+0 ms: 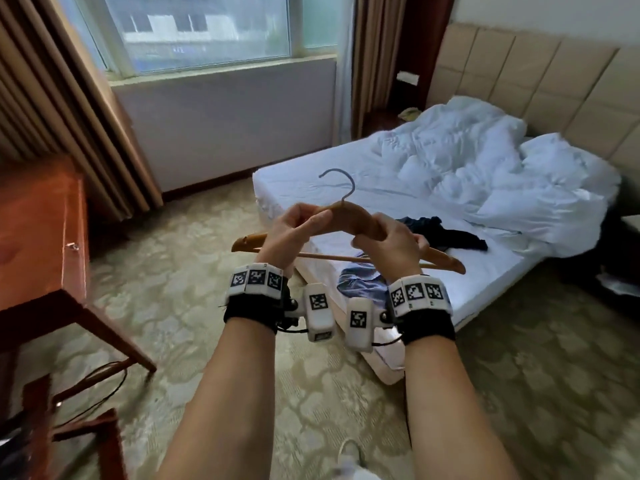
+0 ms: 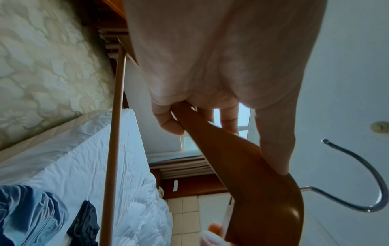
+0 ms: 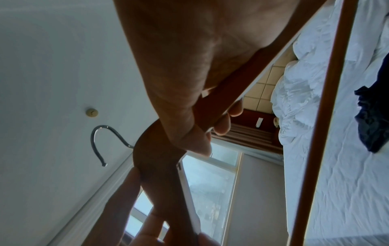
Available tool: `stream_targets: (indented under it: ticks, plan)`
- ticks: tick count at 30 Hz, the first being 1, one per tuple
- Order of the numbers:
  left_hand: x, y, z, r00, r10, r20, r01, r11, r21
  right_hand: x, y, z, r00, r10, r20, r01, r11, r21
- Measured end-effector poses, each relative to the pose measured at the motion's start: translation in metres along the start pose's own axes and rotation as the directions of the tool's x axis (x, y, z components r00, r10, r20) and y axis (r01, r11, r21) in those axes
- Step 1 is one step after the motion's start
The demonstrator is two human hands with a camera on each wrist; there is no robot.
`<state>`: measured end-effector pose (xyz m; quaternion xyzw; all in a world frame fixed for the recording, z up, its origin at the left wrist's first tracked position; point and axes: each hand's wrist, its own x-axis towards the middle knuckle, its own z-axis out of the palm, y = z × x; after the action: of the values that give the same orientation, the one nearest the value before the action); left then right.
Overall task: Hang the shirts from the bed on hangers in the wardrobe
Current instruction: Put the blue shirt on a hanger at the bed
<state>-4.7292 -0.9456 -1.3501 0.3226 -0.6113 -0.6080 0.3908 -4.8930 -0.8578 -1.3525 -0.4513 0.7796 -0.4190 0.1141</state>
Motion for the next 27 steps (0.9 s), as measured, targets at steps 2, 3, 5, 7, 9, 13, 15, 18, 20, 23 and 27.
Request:
stream_targets:
  ticks: [2, 3, 5, 7, 9, 13, 15, 18, 20, 23, 27]
  plan:
    - [0.039, -0.010, 0.009, 0.999, -0.019, 0.043, 0.018, 0.999, 0.030, 0.032, 0.016, 0.003, 1.000, 0.030, -0.001, -0.030, 0.999, -0.027]
    - [0.058, -0.015, 0.015, 0.998, -0.024, 0.056, 0.022, 0.999, 0.031, 0.049, 0.024, 0.005, 0.999, 0.041, 0.001, -0.041, 0.999, -0.028]
    - [0.099, -0.024, 0.025, 0.997, -0.021, 0.080, 0.018, 0.999, 0.027, 0.085, 0.039, 0.007, 0.998, 0.060, -0.003, -0.060, 0.998, -0.029]
    - [0.139, -0.030, 0.038, 0.995, -0.020, 0.098, 0.017, 0.999, 0.036, 0.124, 0.053, 0.008, 0.998, 0.066, -0.004, -0.066, 0.997, -0.045]
    - [0.180, -0.034, 0.052, 0.995, -0.035, 0.098, 0.030, 0.999, 0.042, 0.162, 0.063, 0.004, 0.996, 0.088, 0.020, -0.086, 0.993, -0.076]
    - [0.254, -0.042, 0.082, 0.993, -0.048, 0.111, 0.045, 0.999, 0.029, 0.233, 0.083, -0.007, 0.980, 0.147, 0.131, -0.143, 0.989, -0.036]
    - [0.287, -0.048, 0.098, 0.989, -0.059, 0.137, 0.054, 0.998, 0.034, 0.264, 0.095, -0.014, 0.975, 0.162, 0.154, -0.163, 0.987, -0.009]
    - [0.323, -0.058, 0.117, 0.977, -0.092, 0.195, 0.087, 0.996, 0.033, 0.293, 0.109, -0.024, 0.961, 0.160, 0.225, -0.186, 0.978, 0.099]
    - [0.351, -0.066, 0.132, 0.962, -0.115, 0.246, 0.107, 0.993, 0.047, 0.316, 0.120, -0.023, 0.950, 0.174, 0.258, -0.219, 0.963, 0.156]
    - [0.392, -0.081, 0.154, 0.938, -0.155, 0.310, 0.136, 0.987, 0.082, 0.350, 0.145, -0.017, 0.940, 0.228, 0.254, -0.280, 0.941, 0.192]
    - [0.445, -0.102, 0.178, 0.890, -0.217, 0.401, 0.193, 0.976, 0.100, 0.389, 0.177, -0.010, 0.924, 0.312, 0.221, -0.358, 0.908, 0.216]
